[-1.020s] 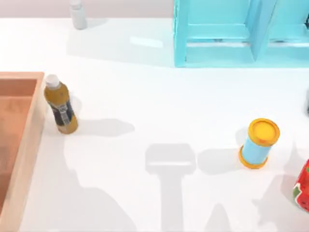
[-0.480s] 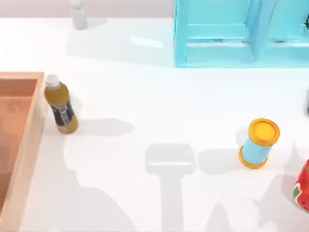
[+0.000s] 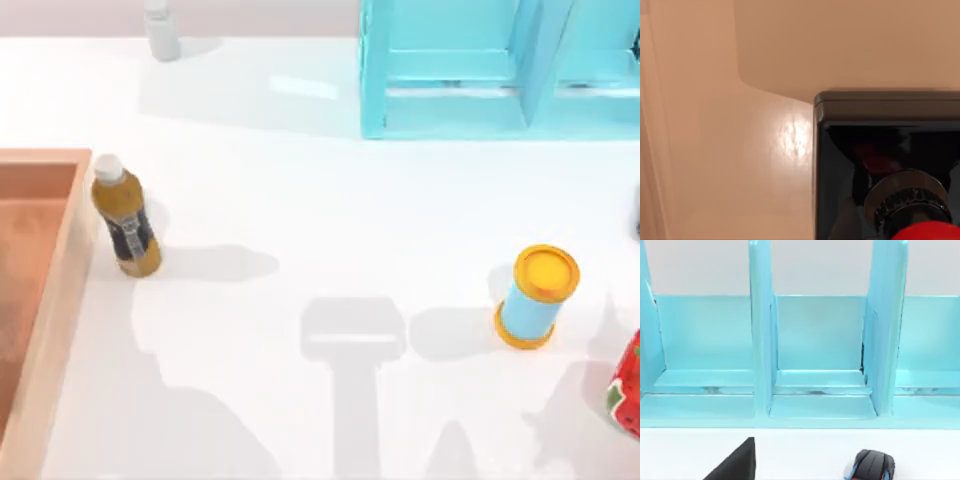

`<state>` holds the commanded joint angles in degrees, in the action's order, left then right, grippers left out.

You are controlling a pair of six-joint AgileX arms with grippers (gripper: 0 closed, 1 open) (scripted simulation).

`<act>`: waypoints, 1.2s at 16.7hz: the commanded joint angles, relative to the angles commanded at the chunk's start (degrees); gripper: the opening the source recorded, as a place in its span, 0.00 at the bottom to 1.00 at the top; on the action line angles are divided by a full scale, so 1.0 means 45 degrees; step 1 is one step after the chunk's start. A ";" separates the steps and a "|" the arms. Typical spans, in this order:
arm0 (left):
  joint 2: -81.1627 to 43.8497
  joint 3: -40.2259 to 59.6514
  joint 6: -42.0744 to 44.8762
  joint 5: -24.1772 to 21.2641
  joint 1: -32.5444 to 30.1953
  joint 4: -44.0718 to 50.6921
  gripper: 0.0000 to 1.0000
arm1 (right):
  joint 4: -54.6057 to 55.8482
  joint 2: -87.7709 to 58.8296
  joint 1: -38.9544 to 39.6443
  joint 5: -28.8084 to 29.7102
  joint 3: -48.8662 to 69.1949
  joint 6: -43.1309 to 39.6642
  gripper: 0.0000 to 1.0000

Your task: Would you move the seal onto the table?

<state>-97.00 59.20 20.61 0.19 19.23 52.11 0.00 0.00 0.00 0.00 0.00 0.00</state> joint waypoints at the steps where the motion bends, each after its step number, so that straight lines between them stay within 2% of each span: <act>1: 0.0000 0.0031 -0.0030 0.0000 -0.0031 0.0031 0.00 | 0.0000 0.0000 0.0000 0.0000 0.0000 0.0000 1.00; 5: 0.0139 0.1371 -0.1385 0.0006 -0.1399 0.1491 0.00 | 0.0000 0.0000 0.0000 0.0000 0.0000 0.0000 1.00; 13: 0.1329 0.5571 -0.6419 0.0004 -0.6395 0.7103 0.00 | 0.0000 0.0000 0.0000 0.0000 0.0000 0.0000 1.00; 15: 0.1540 0.6010 -0.6916 0.0005 -0.6891 0.7595 0.00 | 0.0000 0.0000 0.0000 0.0000 0.0000 0.0000 1.00; 20: 0.1484 0.6039 -0.6961 -0.0006 -0.6909 0.7597 0.00 | 0.0000 0.0000 0.0000 0.0000 0.0000 0.0000 1.00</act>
<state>-90.32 86.37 -10.71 0.16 -11.86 86.30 0.00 0.00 0.00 0.00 0.00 0.00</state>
